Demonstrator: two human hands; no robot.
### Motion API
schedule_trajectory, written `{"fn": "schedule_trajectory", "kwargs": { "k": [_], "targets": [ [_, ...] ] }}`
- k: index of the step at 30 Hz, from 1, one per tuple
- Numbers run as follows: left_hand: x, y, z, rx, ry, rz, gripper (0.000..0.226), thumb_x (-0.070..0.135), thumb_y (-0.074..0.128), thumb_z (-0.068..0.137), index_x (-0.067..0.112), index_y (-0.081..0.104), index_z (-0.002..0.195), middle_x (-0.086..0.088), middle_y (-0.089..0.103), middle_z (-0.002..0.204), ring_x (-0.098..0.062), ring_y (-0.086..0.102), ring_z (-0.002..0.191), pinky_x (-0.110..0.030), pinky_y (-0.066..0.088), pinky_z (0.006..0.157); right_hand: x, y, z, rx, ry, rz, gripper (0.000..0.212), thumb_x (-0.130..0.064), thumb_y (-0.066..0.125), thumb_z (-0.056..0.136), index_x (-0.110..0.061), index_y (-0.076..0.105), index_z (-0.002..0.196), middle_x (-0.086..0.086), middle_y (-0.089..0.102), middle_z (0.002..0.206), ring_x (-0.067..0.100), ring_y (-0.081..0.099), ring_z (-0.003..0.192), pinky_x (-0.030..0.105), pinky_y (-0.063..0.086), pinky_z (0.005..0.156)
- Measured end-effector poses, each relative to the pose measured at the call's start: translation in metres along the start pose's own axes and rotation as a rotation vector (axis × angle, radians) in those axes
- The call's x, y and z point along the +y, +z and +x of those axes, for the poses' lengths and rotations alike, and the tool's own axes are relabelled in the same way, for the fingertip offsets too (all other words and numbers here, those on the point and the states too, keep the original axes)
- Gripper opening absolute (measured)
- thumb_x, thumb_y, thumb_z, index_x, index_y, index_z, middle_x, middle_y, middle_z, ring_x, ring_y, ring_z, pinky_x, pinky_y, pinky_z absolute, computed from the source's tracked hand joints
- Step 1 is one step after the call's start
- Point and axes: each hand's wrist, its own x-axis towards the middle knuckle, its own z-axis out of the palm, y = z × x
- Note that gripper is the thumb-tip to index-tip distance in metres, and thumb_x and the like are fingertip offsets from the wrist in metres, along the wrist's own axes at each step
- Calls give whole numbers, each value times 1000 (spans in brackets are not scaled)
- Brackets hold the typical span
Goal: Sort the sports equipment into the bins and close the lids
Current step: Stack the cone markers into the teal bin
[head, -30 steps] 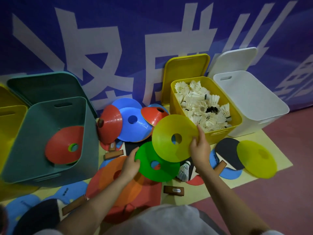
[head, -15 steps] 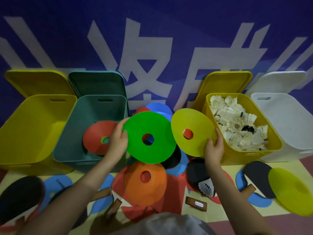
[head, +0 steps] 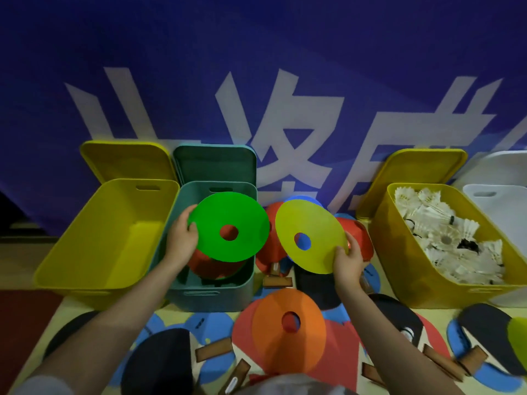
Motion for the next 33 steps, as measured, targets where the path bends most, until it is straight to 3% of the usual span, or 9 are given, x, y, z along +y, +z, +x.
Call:
{"fn": "schedule_trajectory", "kwargs": {
  "k": [7,11,15,20,23,25,28,31,33],
  "targets": [
    [-36,1,21,26,-92,140,48,-7,44,90,7,48,135,-18,59,122,-35,56,110,-44,47,87,11,34,-12,31,52,-59,45,-7,42,96,-21,46,139,8,55,126,14,55,80,29,44,61],
    [-52,13,28,-30,-74,214,47,-7,46,89,5,49,134,-21,61,119,-40,57,108,-46,47,87,12,43,-20,82,129,-79,45,-6,40,93,-21,49,135,13,62,103,18,48,62,28,37,52],
    [-70,26,40,-227,-143,260,48,-3,50,86,7,49,133,-23,62,117,-40,58,106,-44,47,85,15,47,-29,92,132,-84,45,-9,42,94,-24,48,135,12,62,109,19,50,67,30,38,55],
    [-69,21,61,-491,-156,538,46,7,53,87,5,49,132,-25,58,123,-39,57,111,-39,46,90,9,50,-36,99,110,-80,44,-8,42,95,-23,48,136,7,59,115,20,55,78,33,43,63],
    [-51,8,67,-472,-5,532,47,7,52,89,8,49,136,-23,51,128,-39,54,114,-38,44,96,1,57,-39,93,76,-84,43,-8,43,96,-21,49,136,-2,57,110,18,54,80,39,47,72],
    [-42,-4,68,-400,148,504,42,8,52,90,10,53,132,-19,50,125,-36,52,114,-39,42,97,-6,65,-41,78,52,-89,44,-7,42,96,-21,47,137,-12,53,100,17,52,74,38,46,69],
    [-33,-24,62,-226,310,501,43,6,53,89,11,53,132,-17,49,129,-34,43,122,-43,39,102,-24,81,-47,21,-34,-111,50,-6,40,95,-21,41,142,3,58,117,14,53,74,30,42,64],
    [-38,-37,49,-153,213,460,55,8,51,92,12,37,145,-19,37,144,-36,35,131,-46,36,106,-44,105,-55,-75,-182,-201,57,-6,41,92,-18,32,147,3,55,115,7,53,76,26,42,60],
    [-48,-41,40,-178,62,404,60,12,48,96,15,22,151,-20,34,145,-37,41,126,-45,41,100,-56,124,-61,-150,-295,-269,63,-12,40,86,-17,29,148,9,57,123,20,58,87,29,42,66]
  ]
}}
